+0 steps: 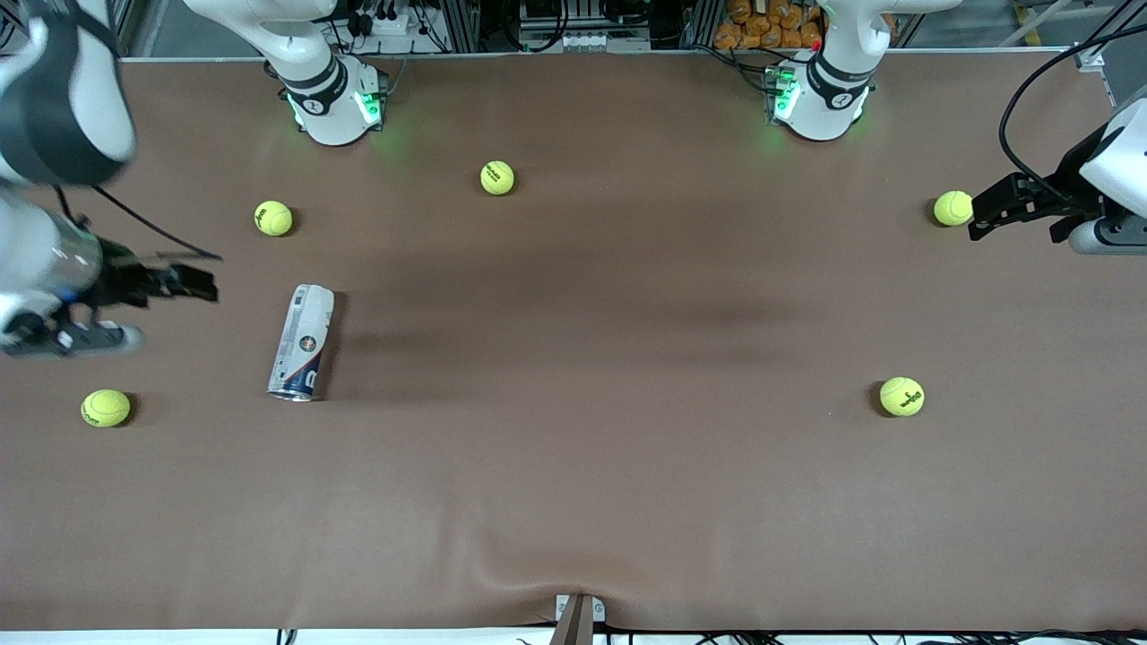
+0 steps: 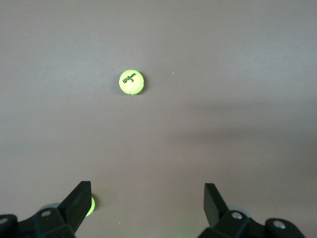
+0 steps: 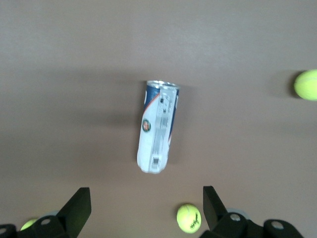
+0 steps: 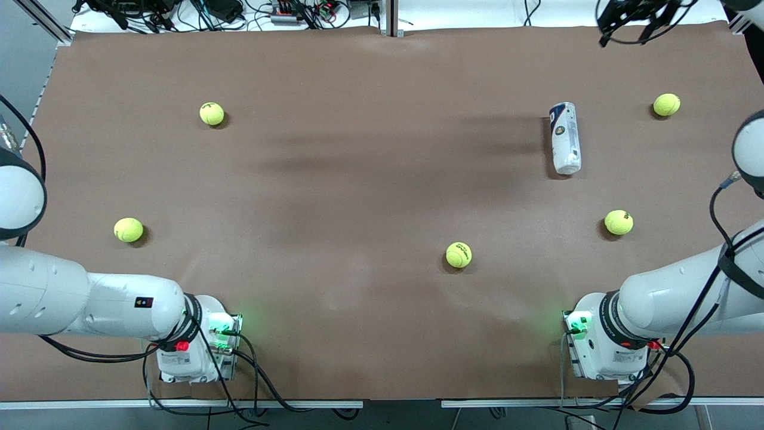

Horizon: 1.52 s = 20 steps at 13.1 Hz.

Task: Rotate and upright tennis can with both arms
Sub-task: 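Reach the right gripper down to the lying tennis can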

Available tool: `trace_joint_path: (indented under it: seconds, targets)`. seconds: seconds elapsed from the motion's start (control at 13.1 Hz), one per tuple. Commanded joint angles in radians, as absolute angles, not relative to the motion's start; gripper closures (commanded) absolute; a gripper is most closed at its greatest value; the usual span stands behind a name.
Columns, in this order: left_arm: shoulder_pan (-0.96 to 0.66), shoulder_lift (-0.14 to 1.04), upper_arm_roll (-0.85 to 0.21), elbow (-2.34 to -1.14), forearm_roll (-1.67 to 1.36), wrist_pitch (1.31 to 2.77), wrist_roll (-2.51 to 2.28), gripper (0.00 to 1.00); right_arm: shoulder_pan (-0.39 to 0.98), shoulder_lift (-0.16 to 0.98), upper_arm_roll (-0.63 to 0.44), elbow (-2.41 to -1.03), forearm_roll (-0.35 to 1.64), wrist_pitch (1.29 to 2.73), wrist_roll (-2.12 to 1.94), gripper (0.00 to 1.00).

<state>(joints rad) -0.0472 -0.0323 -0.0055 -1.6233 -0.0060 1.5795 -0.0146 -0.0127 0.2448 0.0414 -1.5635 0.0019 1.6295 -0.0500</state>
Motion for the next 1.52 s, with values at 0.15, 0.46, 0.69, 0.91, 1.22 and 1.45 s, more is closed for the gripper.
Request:
trace_joint_path:
  seconds: [0.15, 0.46, 0.69, 0.91, 1.22, 1.45]
  targets:
    - [-0.041, -0.021, -0.011, -1.600, 0.012, 1.565, -0.002, 0.00, 0.046, 0.359, 0.043, -1.707, -0.014, 1.834, 0.078, 0.00]
    - [-0.044, -0.015, -0.011, -1.600, 0.012, 1.565, -0.008, 0.00, 0.045, 0.354, 0.041, -1.874, -0.018, 1.997, 0.120, 0.00]
    - [-0.040, -0.015, -0.011, -1.600, 0.012, 1.565, 0.000, 0.00, 0.035, 0.344, 0.040, -1.976, -0.054, 2.100, 0.120, 0.00]
    - [-0.038, -0.014, -0.011, -1.600, 0.012, 1.565, 0.002, 0.00, 0.019, 0.347, 0.032, -1.989, -0.069, 2.105, 0.120, 0.00]
    - [-0.040, -0.014, -0.011, -1.600, 0.002, 1.563, -0.009, 0.00, 0.014, 0.333, 0.029, -2.026, -0.078, 2.106, 0.121, 0.00]
    - [-0.038, -0.014, -0.011, -1.601, 0.002, 1.559, -0.008, 0.00, 0.012, 0.328, 0.029, -2.069, -0.078, 2.135, 0.121, 0.00]
